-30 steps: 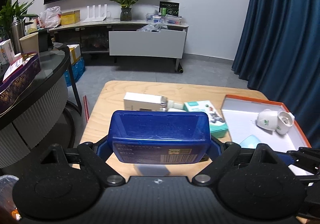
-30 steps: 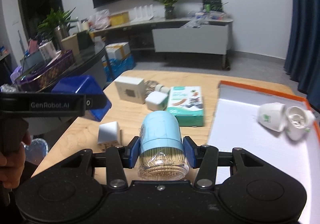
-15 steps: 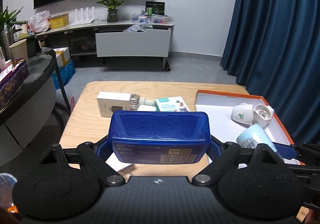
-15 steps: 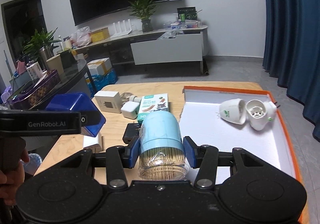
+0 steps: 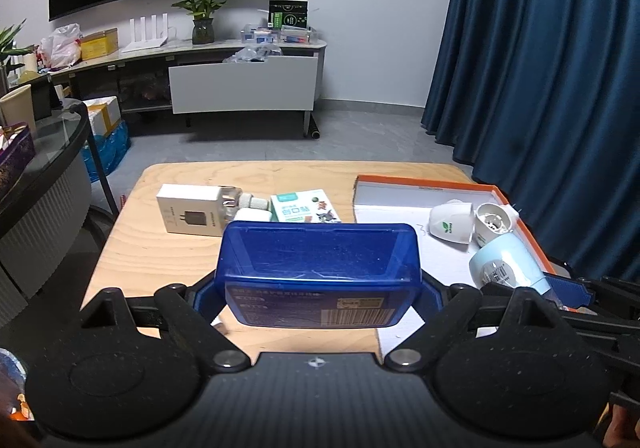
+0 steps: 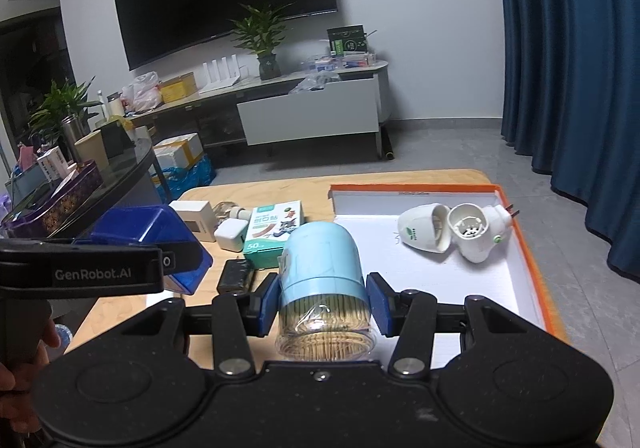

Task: Organize rigid objects
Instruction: 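Carry the blue box and toothpick jar over the orange-rimmed white box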

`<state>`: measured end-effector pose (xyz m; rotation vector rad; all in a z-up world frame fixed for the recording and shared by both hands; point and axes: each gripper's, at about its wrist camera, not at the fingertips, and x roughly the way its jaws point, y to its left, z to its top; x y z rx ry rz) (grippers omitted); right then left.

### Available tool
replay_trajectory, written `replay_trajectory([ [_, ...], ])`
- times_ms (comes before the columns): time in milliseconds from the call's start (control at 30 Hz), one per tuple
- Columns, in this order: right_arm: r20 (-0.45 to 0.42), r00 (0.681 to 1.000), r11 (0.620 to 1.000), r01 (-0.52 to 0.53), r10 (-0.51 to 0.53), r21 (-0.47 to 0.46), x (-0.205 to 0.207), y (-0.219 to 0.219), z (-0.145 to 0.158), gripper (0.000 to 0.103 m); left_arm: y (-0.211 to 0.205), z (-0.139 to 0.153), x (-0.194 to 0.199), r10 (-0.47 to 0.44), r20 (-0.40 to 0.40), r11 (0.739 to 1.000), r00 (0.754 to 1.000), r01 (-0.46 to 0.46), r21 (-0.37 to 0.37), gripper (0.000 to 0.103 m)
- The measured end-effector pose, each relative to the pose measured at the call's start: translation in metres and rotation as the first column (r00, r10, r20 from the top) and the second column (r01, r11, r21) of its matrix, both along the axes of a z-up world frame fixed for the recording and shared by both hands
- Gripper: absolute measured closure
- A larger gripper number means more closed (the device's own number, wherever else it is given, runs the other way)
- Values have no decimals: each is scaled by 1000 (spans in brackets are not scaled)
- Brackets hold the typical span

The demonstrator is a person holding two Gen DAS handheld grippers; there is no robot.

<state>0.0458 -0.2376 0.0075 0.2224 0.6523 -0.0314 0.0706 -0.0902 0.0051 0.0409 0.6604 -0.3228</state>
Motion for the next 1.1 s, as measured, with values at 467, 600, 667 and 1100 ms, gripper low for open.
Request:
replay_trajectory([
  [467, 8, 999, 999, 44, -44, 3, -5, -14, 2, 45, -17, 1, -2, -18, -4, 1000, 1000, 18, 6, 11],
  [600, 10, 998, 998, 55, -55, 4, -6, -18, 2, 45, -20, 2, -1, -17, -9, 1000, 1000, 17, 11, 11],
  [667, 10, 998, 998, 61, -61, 5, -7, -19, 2, 45, -23, 2, 0, -16, -18, 1000, 1000, 17, 13, 11],
  [1100, 14, 996, 996, 92, -92, 14, -10, -29, 3, 45, -36, 3, -2, -22, -26, 999, 999, 22, 34, 11],
])
